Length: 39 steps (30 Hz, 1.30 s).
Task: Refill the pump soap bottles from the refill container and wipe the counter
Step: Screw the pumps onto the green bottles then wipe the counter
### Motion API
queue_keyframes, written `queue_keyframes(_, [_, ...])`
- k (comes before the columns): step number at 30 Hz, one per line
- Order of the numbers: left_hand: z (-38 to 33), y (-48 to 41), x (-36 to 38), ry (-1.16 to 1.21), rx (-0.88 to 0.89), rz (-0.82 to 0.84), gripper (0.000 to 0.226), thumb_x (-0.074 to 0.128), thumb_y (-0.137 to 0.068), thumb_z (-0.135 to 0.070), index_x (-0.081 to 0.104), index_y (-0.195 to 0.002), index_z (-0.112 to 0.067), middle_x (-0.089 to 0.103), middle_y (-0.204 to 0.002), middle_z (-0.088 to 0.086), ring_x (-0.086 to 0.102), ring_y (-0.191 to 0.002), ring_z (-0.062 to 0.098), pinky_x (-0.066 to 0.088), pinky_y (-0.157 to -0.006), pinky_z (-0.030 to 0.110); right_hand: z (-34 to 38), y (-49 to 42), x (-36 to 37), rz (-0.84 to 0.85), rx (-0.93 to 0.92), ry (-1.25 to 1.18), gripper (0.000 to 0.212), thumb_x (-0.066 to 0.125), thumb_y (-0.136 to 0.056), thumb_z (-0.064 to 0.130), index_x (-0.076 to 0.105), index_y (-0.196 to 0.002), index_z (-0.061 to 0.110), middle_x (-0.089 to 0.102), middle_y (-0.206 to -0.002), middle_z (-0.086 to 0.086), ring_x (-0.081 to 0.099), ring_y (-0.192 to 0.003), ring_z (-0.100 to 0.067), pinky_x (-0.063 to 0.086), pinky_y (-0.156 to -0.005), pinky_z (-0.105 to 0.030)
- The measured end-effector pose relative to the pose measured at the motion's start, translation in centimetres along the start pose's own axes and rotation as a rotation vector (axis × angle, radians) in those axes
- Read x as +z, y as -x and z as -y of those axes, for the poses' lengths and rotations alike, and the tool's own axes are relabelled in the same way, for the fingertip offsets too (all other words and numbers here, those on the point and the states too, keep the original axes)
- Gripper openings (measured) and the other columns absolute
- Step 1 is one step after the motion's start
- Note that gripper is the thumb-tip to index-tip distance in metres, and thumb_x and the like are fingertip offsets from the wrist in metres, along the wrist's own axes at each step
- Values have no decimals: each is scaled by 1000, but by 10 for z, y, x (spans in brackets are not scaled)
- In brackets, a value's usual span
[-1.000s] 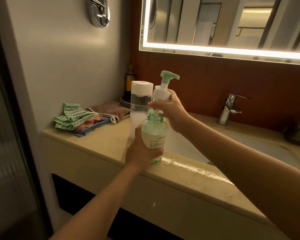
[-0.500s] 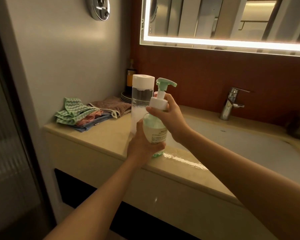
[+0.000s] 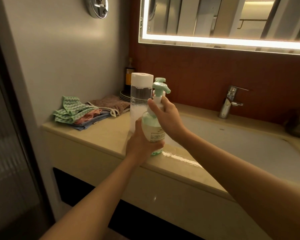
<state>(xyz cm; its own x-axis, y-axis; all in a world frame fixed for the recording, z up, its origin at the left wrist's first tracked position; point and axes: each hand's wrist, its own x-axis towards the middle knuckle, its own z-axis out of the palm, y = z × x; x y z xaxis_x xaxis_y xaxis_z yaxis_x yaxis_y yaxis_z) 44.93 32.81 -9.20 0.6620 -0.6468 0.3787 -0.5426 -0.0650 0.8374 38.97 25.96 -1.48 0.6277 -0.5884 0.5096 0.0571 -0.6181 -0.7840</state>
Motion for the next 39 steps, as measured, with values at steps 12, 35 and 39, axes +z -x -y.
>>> queue_keyframes(12, [0, 0, 0, 10, 1, 7, 92, 80, -66, -31, 20, -135, -29, 52, -118, -6, 52, -106, 17, 40, -79, 26, 4, -4, -1, -55, 11, 142, 28, 50, -92, 37, 41, -108, 15, 52, -93, 2, 54, -87, -17, 49, -78, -38])
queue_keyframes(35, [-2, 2, -1, 17, -2, 15, 91, 79, -67, -31, 20, -136, -29, 51, -118, -7, 49, -101, 13, 37, -77, 25, -7, 2, -5, -190, -211, 450, 44, 36, -97, 43, 58, -93, 5, 67, -89, -11, 62, -76, -23, 51, -70, -44])
queue_keyframes(39, [-1, 1, -1, 9, -28, 9, 91, 80, -66, -32, 20, -135, -30, 52, -120, -5, 52, -108, 19, 38, -79, 26, -1, -13, -3, -159, -89, 496, 39, 43, -92, 45, 51, -100, 8, 63, -93, -6, 60, -80, -21, 51, -72, -40])
